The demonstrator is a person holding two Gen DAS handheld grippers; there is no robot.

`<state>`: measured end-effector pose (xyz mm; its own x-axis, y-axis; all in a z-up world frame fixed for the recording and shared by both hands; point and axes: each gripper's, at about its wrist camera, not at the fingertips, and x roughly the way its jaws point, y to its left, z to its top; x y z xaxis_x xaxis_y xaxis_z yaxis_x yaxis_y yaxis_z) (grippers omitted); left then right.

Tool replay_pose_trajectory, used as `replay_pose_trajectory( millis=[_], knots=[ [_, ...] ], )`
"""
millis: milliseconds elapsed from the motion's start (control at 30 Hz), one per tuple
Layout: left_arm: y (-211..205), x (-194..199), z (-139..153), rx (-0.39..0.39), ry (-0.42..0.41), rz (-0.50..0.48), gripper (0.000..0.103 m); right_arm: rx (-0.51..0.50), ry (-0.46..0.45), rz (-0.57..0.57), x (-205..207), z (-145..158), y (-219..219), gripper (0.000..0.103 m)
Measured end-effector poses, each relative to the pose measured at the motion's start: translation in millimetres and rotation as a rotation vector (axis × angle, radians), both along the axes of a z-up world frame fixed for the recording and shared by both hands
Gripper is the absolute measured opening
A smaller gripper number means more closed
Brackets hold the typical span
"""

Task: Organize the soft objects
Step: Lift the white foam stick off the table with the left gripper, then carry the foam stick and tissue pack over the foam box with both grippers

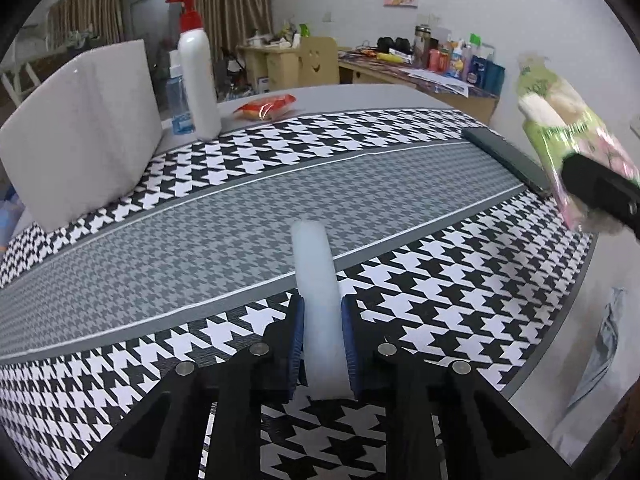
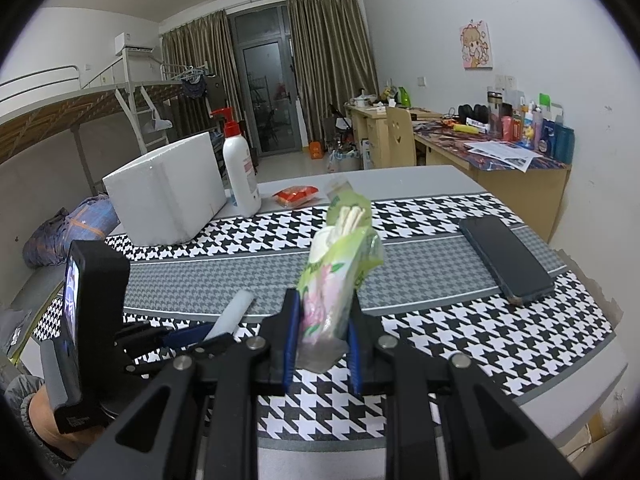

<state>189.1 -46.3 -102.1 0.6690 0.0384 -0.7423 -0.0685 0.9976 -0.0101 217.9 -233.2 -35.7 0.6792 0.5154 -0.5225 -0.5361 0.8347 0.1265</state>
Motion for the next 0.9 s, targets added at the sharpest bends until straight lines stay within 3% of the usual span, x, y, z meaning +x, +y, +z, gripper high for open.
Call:
replay_pose_trajectory(
  millis=[200,367,667,900],
  knots=[
    [5.8,-5.0,6.4,-0.04,-0.013,-0.032,0.014,0.012,-0.013,0.001,-0.5,5.6,5.6,0.025],
    [13.0,-14.3,24.1,-0.056,-0.072,-0.071,0.014,0.017,-0.01,-0.002,0.3,8.3,11.3,0.025],
    [39.5,-27.2,57.6,-0.001,-0.169,-0.04,0.014,0.012,-0.033,0.031,0.7,20.9,37.1,0.025],
    [61.8,-35.0,79.0,0.0,-0.211,-0.018,0.014,0.025,-0.049,0.057,0.4,29.2,55.8,0.025]
  ],
)
